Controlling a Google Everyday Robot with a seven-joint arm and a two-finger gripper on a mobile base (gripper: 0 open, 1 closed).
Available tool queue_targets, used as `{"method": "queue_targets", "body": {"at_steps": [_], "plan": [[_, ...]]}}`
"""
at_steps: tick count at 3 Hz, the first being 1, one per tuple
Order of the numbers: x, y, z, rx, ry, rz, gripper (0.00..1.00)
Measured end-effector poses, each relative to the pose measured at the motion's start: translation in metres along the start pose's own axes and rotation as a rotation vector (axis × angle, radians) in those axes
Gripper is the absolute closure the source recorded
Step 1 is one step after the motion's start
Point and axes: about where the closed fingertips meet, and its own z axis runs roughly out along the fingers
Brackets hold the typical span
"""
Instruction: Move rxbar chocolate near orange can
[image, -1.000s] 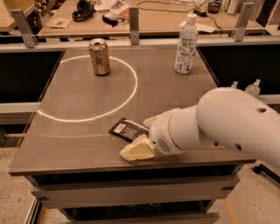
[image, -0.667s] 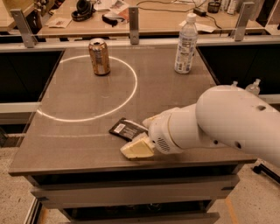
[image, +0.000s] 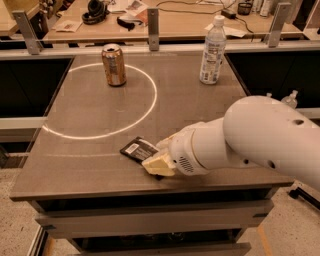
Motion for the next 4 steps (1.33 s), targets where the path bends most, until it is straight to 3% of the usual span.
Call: {"method": "queue_targets", "body": {"at_steps": [1,2,3,4], "plan": [[-0.004,0.002,0.0,-0.019,-0.036,-0.018,1.0],[-0.032,-0.003,0.007,-0.048,-0.137,-0.081,1.0],[-0.065,-0.02,0.022,-0.042,-0.209,-0.14,1.0],[-0.087,-0.04,0.043,-0.014,-0.222,-0.177,1.0]]}}
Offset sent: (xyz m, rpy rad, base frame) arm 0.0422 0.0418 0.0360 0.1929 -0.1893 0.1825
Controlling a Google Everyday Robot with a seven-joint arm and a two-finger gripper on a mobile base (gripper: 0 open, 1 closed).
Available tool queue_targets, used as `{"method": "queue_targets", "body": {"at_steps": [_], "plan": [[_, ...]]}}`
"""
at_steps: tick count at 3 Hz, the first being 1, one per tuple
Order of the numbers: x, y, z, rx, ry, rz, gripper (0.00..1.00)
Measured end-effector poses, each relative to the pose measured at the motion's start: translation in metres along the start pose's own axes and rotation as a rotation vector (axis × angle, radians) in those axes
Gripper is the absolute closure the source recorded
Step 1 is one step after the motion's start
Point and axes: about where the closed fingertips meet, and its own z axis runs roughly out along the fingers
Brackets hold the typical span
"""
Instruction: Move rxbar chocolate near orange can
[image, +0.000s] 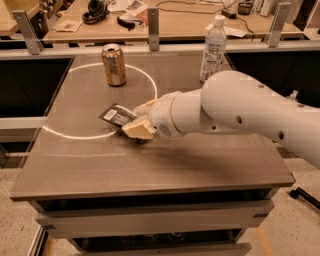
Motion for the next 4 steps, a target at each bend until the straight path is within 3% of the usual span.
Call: {"method": "queue_targets", "body": {"at_steps": [1,2,4], "plan": [[-0.019,-0.024,0.023,0.05,0.011,-0.053,1.0],[-0.019,-0.024,0.023,0.051,0.01,-0.052,1.0],[-0.049,-0.076,0.044,0.121,-0.022,-0.119,1.0]]}}
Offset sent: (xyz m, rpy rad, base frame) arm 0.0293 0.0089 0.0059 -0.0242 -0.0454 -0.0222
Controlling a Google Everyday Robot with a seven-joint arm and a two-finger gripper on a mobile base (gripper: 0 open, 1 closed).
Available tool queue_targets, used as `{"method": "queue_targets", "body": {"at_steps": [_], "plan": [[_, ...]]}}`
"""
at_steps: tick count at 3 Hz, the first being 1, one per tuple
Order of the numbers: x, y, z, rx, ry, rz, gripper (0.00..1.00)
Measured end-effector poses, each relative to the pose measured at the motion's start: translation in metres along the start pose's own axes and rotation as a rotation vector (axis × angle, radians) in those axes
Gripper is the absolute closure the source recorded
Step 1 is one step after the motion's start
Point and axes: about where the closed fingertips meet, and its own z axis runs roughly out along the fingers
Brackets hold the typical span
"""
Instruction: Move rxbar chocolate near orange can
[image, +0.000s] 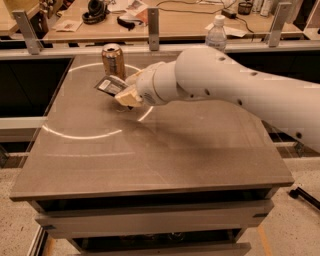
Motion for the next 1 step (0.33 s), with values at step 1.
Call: {"method": "queue_targets", "body": {"at_steps": [1], "plan": [[-0.0047,-0.0236,0.0163,0.022,0.014,0.0,1.0]]}}
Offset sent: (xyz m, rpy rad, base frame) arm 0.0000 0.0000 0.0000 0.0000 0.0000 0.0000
